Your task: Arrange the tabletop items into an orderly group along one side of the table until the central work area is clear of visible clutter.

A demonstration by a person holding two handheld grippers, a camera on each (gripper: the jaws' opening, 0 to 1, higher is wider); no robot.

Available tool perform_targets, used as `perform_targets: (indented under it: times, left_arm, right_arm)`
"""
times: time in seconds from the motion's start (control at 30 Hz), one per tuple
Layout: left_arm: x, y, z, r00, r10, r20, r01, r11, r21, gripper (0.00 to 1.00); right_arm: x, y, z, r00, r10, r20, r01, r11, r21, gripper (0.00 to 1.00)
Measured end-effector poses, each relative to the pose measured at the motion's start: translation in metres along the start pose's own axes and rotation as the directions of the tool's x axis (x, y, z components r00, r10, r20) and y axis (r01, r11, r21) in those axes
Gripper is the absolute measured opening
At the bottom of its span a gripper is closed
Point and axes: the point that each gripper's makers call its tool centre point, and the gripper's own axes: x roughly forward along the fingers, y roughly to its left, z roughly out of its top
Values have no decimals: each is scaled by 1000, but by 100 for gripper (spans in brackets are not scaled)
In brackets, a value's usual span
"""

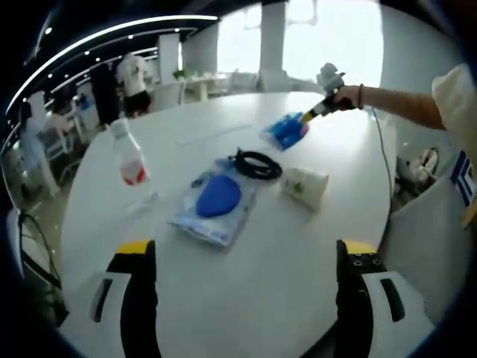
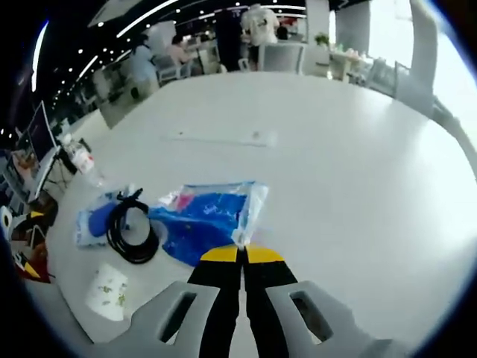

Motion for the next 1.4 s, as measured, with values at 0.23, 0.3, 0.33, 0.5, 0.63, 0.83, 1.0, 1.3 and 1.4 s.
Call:
perform_targets:
  times: [0.23,0.3,0.33,0.5,0.63,0.83,1.0,1.3,1.4]
  left_arm:
    - [1,0,-2,1000,1,-9,-1,1000,-2,98]
    - [1,1,-2,1000,2,-10,-2,1000,-2,98]
    - [1,1,-2,1000,2,-10,-2,1000,-3,98]
    - [1,2,-3,1000,8,-15,-9,1000,-9,97]
    - [1,3,-4,1000,8,-16,-8,1000,-9,97]
    - [1,3,-4,1000,8,-15,-8,1000,-13,97]
    - [3,2,-6,1000,5,-29,-5,1000,-7,97]
    - [4,2,-8,999,4,-37,-4,1000,-10,97]
    - [4,2,-9,999,2,-40,-2,1000,-10,97]
  right_arm:
    - [12,-9,-3,1000,-1,-10,1,999,-40,1]
    - [15,-12,-6,1000,-20,-24,18,997,-70,1]
    - [16,-12,-6,1000,-18,-20,17,997,-73,1]
    - [23,-16,-11,998,-39,-41,34,993,-113,1]
    - [28,-21,-15,996,-64,-55,56,989,-140,1]
    - [36,-29,-21,993,-90,-75,77,984,-160,1]
    - [43,-32,-23,991,-102,-85,85,979,-184,1]
    - [49,-40,-28,987,-134,-92,112,971,-213,3]
    - [50,-41,-28,988,-128,-91,103,966,-237,3]
